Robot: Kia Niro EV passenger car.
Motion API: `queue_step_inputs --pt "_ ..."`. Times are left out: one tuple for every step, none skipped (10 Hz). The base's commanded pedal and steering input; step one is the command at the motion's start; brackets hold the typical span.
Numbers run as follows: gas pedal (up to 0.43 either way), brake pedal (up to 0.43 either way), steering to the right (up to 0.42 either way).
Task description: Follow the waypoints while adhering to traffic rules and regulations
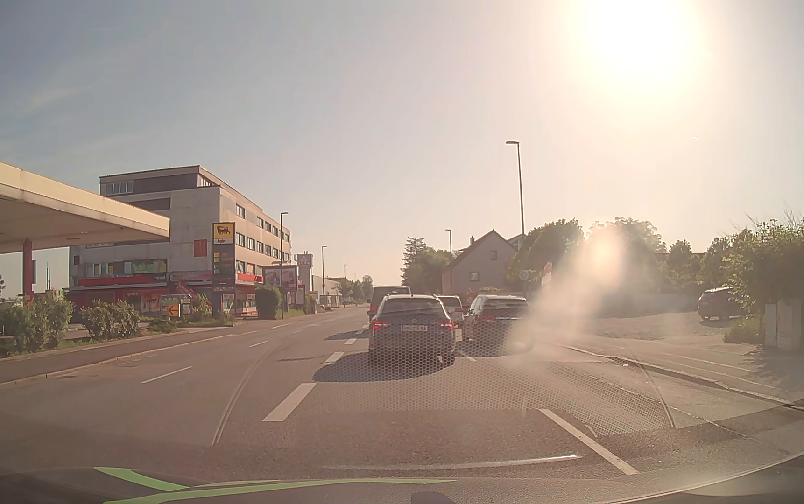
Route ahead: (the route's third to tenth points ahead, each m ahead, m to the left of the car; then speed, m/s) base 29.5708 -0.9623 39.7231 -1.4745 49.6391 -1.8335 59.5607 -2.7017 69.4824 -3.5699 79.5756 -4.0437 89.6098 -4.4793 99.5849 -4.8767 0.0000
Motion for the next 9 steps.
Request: queue_step_inputs --pt "0.02 0.0 -0.011" --pt "0.067 0.0 -0.011" --pt "0.079 0.0 -0.011" --pt "0.087 0.0 -0.011" --pt "0.098 0.0 -0.011" --pt "0.118 0.0 -0.011" --pt "0.138 0.0 -0.011" --pt "0.138 0.0 -0.011" --pt "0.15 0.0 -0.011"
